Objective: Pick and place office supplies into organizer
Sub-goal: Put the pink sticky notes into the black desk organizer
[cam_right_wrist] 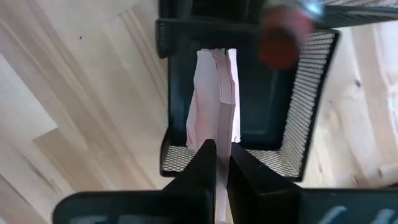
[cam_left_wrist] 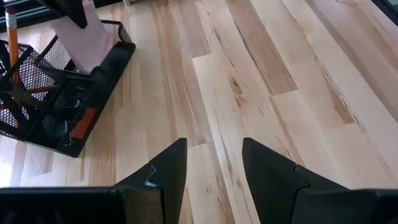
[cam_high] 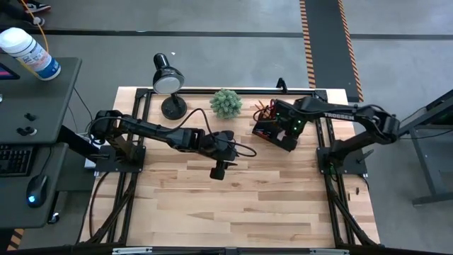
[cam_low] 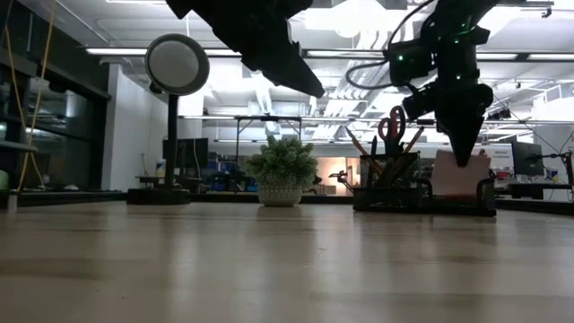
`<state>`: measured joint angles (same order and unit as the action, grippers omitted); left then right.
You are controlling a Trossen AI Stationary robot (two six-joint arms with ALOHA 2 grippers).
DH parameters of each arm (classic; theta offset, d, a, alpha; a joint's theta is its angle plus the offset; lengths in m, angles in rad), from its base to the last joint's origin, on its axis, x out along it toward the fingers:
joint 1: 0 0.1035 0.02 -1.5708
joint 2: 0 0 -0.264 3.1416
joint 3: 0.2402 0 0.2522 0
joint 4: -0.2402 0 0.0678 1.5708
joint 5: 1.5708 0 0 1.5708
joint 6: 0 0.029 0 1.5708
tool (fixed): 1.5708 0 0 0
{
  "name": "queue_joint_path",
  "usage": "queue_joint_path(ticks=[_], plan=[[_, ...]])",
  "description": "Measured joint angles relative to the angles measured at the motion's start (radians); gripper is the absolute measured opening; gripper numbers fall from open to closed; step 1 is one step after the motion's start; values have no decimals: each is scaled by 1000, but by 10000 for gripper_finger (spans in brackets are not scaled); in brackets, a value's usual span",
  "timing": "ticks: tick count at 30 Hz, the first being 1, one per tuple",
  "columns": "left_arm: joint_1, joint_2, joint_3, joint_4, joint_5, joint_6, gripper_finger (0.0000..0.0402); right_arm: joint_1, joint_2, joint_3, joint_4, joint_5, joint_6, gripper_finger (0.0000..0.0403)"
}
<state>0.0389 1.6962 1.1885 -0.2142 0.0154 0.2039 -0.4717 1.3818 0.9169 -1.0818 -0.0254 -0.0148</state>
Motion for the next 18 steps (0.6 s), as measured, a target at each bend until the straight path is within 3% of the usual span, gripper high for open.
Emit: queue_joint_path(ticks=[5,18], plan=[[0,0,0,0,0,0,142,0,30,0,2,-2,-8,12],[0,0,0,0,0,0,143,1,33,0,13,21,32,76]])
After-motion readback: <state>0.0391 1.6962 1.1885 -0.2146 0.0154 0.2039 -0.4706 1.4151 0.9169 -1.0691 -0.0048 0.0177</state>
